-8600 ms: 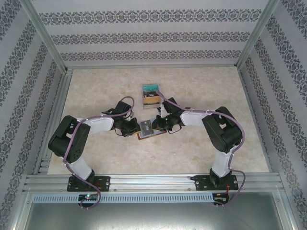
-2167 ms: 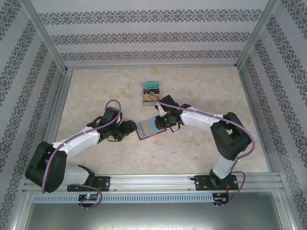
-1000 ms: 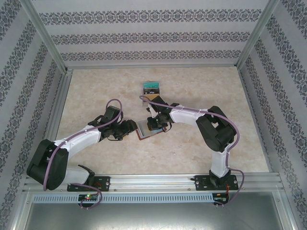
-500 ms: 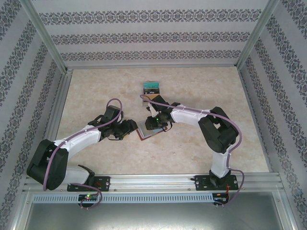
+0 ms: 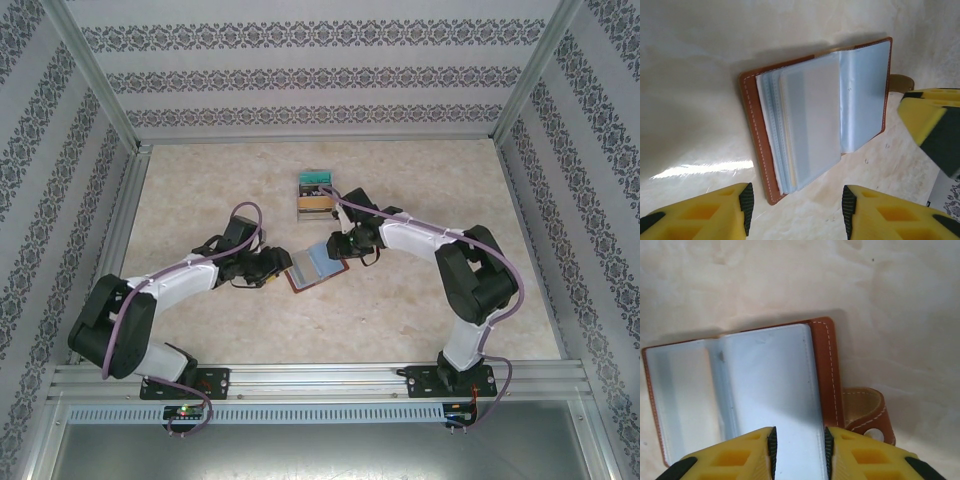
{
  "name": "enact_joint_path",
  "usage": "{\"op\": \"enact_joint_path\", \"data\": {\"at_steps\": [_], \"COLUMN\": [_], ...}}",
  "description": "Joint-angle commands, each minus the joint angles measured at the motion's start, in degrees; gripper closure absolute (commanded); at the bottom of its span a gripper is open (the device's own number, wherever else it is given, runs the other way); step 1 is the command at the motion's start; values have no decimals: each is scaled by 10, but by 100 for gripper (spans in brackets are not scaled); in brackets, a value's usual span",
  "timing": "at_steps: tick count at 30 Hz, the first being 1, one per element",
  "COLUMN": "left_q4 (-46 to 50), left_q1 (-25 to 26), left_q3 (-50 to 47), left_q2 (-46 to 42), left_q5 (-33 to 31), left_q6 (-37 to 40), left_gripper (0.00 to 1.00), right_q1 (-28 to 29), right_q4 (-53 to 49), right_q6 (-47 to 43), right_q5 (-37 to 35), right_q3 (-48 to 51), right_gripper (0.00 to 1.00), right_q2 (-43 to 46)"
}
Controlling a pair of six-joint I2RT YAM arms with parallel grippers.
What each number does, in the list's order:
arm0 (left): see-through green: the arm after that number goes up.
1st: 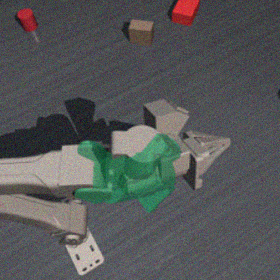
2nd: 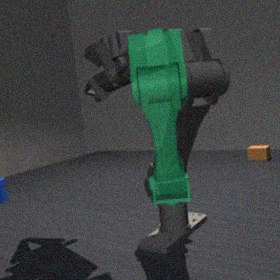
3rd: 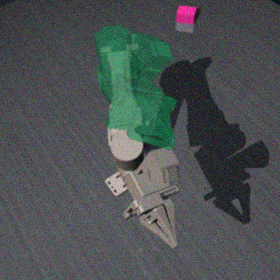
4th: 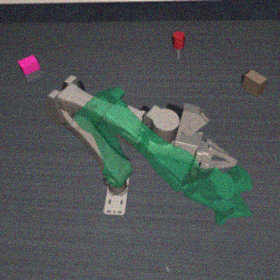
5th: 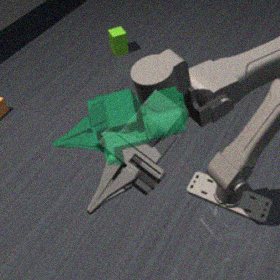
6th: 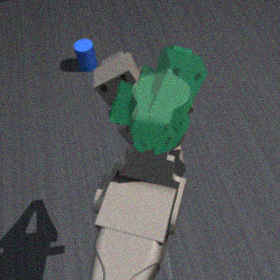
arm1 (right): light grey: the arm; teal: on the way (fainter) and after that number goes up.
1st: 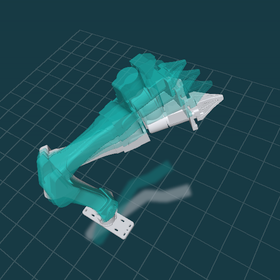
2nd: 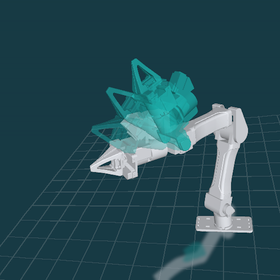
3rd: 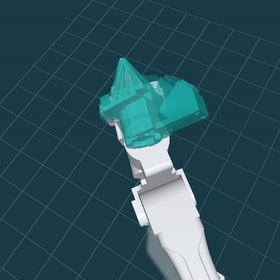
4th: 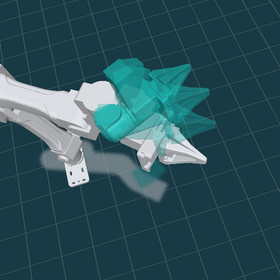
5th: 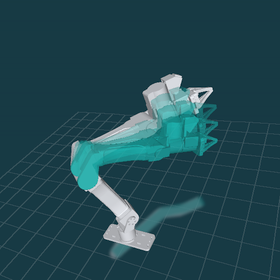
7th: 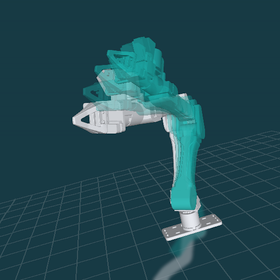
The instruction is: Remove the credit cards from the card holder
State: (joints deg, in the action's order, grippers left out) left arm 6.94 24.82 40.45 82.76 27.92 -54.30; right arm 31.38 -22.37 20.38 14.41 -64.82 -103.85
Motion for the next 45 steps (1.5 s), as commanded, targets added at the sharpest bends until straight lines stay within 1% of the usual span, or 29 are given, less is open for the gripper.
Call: {"op": "enact_joint_path", "data": {"at_steps": [1,7,15,19,26,39,45], "left_q4": [-26,-32,-46,-48,-18,-5,18], "left_q1": [10,11,12,12,12,13,13], "left_q3": [21,30,30,28,32,34,42], "left_q2": [15,36,48,57,56,73,80], "left_q5": [14,19,26,28,8,5,2], "left_q6": [-3,-3,-4,-4,7,9,12], "left_gripper": [48,48,48,49,49,50,54], "right_q1": [5,23,47,50,52,57,57], "right_q4": [-7,16,22,23,24,26,27], "right_q6": [-25,3,29,33,35,38,39], "right_q5": [-5,3,5,6,4,3,4], "right_q3": [10,37,40,42,41,40,39], "right_gripper": [66,67,68,68,69,69,69], "right_q2": [-28,-41,-43,-42,-42,-46,-48]}}
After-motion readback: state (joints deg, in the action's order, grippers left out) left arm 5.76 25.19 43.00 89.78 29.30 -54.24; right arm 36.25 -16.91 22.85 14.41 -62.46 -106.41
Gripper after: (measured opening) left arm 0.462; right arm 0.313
